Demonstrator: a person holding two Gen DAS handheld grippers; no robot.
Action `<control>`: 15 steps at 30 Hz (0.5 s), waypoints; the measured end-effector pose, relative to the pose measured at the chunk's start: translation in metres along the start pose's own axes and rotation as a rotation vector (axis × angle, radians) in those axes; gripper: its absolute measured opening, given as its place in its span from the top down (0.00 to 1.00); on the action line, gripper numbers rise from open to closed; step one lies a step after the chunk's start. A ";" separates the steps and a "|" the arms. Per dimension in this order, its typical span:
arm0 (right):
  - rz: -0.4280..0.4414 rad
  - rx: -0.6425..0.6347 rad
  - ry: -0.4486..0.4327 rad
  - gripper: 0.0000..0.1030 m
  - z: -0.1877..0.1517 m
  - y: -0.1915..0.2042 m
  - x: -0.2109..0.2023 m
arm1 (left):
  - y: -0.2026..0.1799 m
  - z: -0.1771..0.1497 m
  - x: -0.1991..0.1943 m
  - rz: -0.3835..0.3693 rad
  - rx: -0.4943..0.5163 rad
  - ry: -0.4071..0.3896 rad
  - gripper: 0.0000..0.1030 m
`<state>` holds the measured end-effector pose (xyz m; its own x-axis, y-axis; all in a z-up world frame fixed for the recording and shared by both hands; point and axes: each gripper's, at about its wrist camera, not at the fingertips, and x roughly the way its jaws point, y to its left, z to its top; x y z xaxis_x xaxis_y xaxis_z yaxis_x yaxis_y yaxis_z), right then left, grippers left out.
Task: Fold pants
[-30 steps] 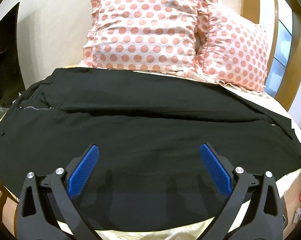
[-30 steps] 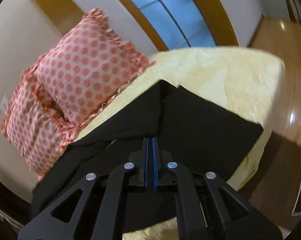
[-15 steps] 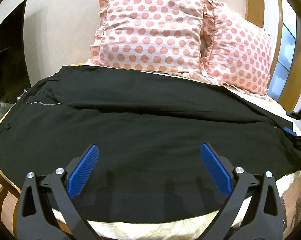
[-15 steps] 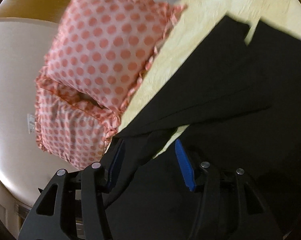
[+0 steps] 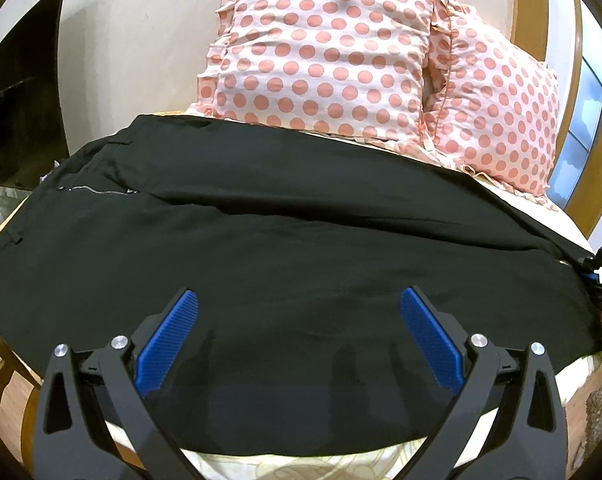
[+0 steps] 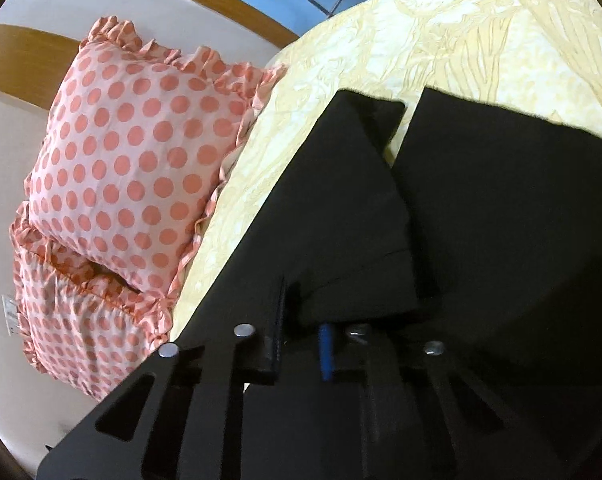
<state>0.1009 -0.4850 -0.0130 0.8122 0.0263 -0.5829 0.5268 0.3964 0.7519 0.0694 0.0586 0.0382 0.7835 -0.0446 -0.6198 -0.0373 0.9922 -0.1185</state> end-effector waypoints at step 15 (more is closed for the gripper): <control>0.113 -0.144 -0.133 0.97 -0.023 -0.024 -0.115 | 0.026 0.018 -0.016 0.075 -0.021 -0.061 0.02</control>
<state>-0.0109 -0.4767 0.0288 0.8949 -0.0390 -0.4445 0.3969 0.5248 0.7530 0.0669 0.0872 0.0588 0.8145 0.0376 -0.5790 -0.1096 0.9899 -0.0900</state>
